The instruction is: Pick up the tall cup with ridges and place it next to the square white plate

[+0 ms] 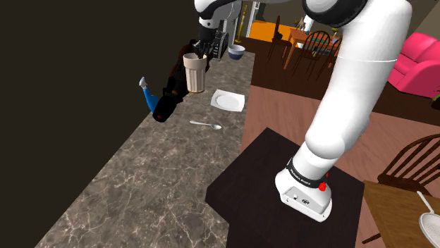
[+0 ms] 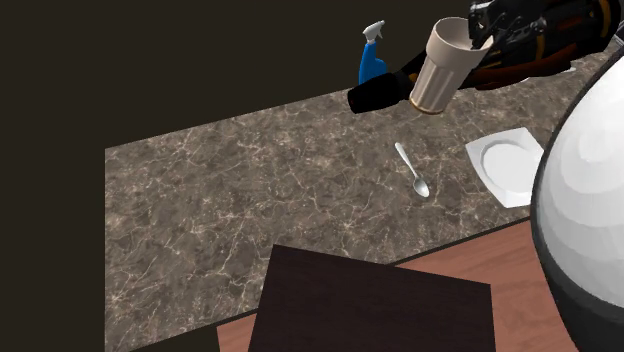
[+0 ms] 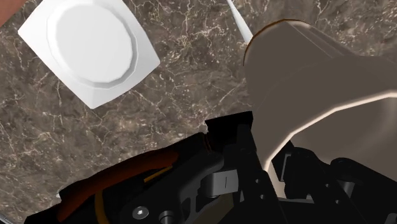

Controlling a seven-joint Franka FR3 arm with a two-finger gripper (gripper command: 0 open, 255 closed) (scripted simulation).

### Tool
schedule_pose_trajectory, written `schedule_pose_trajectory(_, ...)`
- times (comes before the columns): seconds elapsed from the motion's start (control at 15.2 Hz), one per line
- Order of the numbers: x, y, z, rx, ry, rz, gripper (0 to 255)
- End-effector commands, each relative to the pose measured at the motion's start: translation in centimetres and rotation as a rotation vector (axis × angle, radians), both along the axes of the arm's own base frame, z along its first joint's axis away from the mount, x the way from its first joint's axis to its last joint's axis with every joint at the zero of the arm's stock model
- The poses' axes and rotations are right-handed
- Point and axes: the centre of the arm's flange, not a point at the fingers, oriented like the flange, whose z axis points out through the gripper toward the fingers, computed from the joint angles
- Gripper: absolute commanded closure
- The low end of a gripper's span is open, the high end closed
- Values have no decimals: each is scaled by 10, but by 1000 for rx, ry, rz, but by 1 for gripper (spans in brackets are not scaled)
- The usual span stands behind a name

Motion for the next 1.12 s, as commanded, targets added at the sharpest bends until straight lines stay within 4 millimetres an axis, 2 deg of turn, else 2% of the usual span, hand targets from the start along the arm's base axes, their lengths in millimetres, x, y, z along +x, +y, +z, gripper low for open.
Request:
schedule_pose_trajectory(0.0,21,-20,1,0,-1,1,255)
schedule_pose_trajectory(0.2,51,-50,2,0,-1,1,255)
schedule_pose_trajectory(1.06,51,-50,-67,0,-1,1,255)
